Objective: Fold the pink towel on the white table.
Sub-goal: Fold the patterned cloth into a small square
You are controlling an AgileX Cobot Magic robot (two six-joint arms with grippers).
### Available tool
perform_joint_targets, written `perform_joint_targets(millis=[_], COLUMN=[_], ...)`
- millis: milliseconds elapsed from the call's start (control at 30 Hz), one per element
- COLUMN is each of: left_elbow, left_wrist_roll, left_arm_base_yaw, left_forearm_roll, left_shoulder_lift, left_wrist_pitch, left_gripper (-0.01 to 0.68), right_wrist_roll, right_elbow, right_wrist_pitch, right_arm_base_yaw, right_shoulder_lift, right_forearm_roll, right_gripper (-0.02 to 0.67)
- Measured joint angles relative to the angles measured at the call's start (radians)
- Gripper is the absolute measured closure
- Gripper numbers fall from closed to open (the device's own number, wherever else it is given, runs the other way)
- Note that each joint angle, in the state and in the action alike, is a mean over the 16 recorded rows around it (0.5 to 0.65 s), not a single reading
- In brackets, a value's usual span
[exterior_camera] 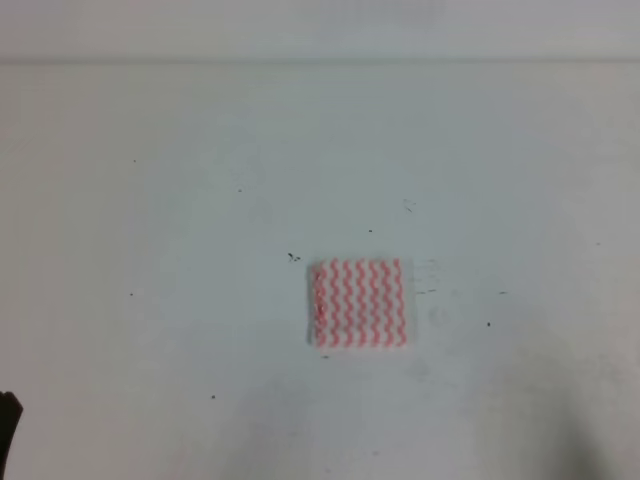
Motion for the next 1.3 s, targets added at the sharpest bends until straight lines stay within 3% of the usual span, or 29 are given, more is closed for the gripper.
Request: perform_joint_targets(millis=[933,1133,1300], left_elbow=[-0.003,0.001,0.001], left_wrist_roll=[-0.016,-0.252,-0.608], left_arm_base_yaw=[0.000,0.017,0.092], left_forearm_roll=[0.033,0.339,0.748], left_shoulder_lift=[0.000,0.006,-0.021], left_wrist_pitch=[-0.059,-0.077,-0.003], left_gripper=[0.678,0.677,0.677], right_wrist_roll=[0.000,0.000,0.000], right_elbow=[0.004,0.004,0.004], right_wrist_pitch=[0.032,0.032,0.033], right_arm_base_yaw=[0.000,0.000,0.000], right_shoulder_lift=[0.000,0.000,0.000], right_forearm_roll=[0.003,0.003,0.003], right_gripper=[0.667,0.667,0.667])
